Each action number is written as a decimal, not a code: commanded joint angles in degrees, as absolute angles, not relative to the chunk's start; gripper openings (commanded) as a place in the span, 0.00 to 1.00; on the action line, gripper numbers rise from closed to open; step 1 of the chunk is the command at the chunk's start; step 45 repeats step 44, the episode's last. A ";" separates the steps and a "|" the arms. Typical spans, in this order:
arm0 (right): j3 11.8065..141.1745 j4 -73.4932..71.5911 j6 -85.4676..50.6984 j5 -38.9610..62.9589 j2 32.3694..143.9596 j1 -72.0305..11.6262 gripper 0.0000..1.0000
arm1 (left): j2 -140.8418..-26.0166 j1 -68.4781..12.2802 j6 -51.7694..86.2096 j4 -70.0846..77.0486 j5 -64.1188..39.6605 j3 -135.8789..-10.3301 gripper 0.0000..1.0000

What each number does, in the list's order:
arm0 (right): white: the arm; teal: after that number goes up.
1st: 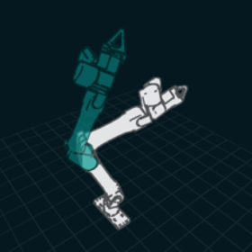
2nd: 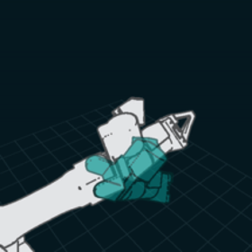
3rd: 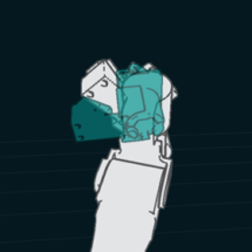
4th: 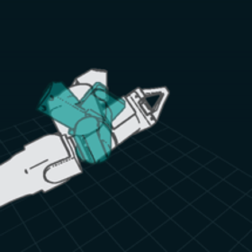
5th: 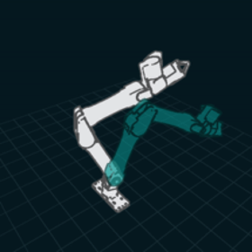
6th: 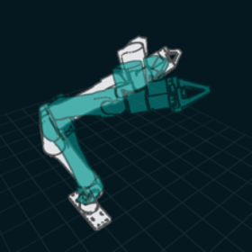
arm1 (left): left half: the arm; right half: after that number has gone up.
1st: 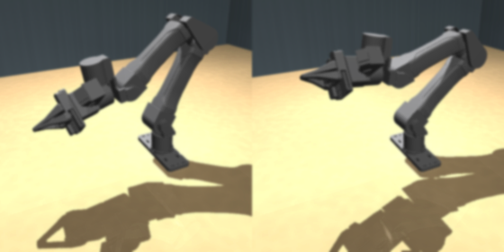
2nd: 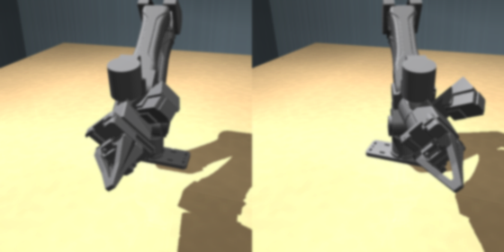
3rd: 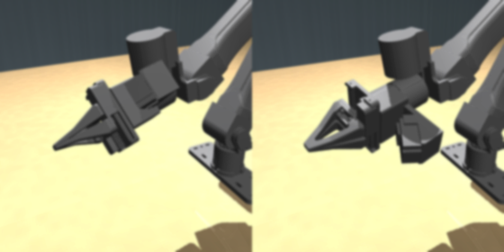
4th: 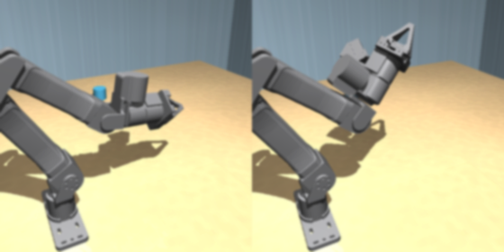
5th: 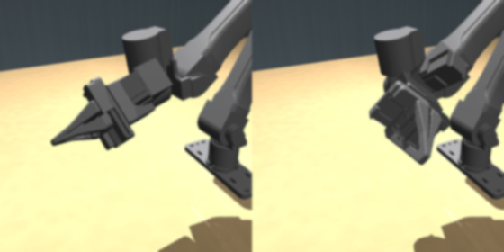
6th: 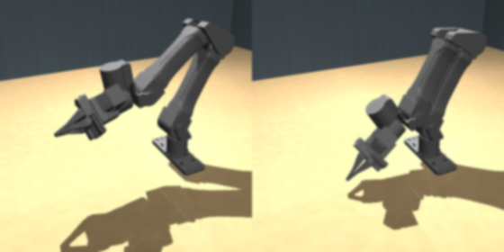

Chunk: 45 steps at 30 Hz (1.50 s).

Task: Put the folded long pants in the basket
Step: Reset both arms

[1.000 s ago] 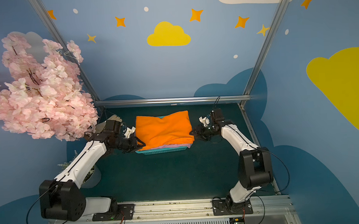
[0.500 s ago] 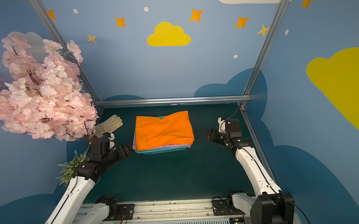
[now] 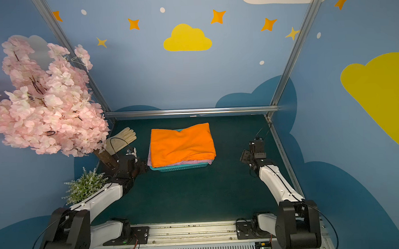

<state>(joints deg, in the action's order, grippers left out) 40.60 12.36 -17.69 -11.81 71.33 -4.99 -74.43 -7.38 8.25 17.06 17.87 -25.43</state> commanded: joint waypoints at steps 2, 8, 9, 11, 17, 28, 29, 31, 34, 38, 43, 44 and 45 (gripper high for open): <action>33.40 -7.51 -9.72 -15.25 72.99 -3.57 0.69 | -80.52 -6.72 -0.30 33.04 16.99 -26.42 0.76; 26.04 -31.32 -3.75 -10.55 79.48 -1.38 0.68 | -88.96 -0.66 -0.68 54.74 4.65 -19.30 0.76; 24.69 -35.67 -2.29 -8.56 81.19 -2.07 0.67 | -89.76 -0.94 -1.90 56.35 3.10 -19.25 0.76; 20.81 -50.62 -0.09 -4.99 86.57 -2.41 0.65 | -88.89 -0.79 -0.97 52.30 4.09 -20.73 0.83; 26.23 -34.18 -0.19 -3.66 83.57 -1.68 0.98 | -88.23 -0.34 -0.26 47.59 3.69 -22.41 1.00; 26.21 -35.52 1.02 -3.25 84.19 -2.34 0.98 | -88.15 -0.11 -0.15 47.58 3.34 -22.44 1.00; 26.26 -35.19 1.00 -3.24 84.17 -2.35 0.98 | -88.15 -0.10 -0.17 47.64 3.34 -22.41 1.00; 26.25 -35.21 1.03 -3.33 84.17 -2.37 0.98 | -88.15 -0.13 -0.17 47.64 3.34 -22.43 1.00; 26.28 -35.24 1.02 -3.25 84.17 -2.38 0.98 | -88.18 -0.20 -0.14 47.64 3.34 -22.43 1.00; 26.53 -34.93 1.04 -3.29 84.40 -2.37 0.98 | -88.15 -0.09 -0.18 47.64 3.34 -22.41 1.00; 26.31 -35.22 1.11 -3.25 84.30 -2.42 0.98 | -88.15 -0.14 -0.15 47.64 3.33 -22.41 1.00; 26.09 -35.25 1.08 -3.27 84.00 -2.47 0.98 | -88.16 -0.10 -0.14 47.64 3.30 -22.42 1.00; 26.09 -35.25 1.08 -3.27 84.00 -2.47 0.98 | -88.16 -0.10 -0.14 47.64 3.30 -22.42 1.00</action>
